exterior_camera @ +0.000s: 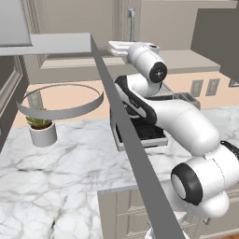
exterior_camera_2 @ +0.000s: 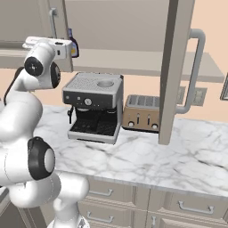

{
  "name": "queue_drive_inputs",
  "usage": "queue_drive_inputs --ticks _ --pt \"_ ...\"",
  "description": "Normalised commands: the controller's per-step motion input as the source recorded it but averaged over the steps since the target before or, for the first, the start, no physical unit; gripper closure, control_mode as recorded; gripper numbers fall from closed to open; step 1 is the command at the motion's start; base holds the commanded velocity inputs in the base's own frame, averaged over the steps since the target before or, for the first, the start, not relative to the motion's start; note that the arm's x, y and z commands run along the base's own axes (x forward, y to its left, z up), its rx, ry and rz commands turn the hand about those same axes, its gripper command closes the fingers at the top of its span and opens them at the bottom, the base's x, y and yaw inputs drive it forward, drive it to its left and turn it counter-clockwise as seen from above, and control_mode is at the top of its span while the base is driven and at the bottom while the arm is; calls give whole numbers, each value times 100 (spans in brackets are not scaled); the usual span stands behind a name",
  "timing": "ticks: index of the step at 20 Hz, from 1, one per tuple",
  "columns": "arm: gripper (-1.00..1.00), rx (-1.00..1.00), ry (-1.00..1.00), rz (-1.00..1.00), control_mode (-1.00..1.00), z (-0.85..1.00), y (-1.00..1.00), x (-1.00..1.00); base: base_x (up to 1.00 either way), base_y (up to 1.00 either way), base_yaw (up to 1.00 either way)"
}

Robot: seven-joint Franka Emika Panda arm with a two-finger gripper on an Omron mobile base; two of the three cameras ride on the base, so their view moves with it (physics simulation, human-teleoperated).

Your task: The dining table condiment station is running low on condiment bottle. Refill the condiment station by opening the cabinet and taking the condiment bottle from the cabinet and placing it on the dining table.

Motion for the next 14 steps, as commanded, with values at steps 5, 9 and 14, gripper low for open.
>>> queue_drive_inputs --ticks 5,9,14 --pt "100 -5 0 1 -100 -5 55 -4 0 0 0" --pt "100 -6 0 5 -100 -5 87 -33 0 0 0" --pt "100 -6 0 7 -100 -1 95 -69 0 0 0"
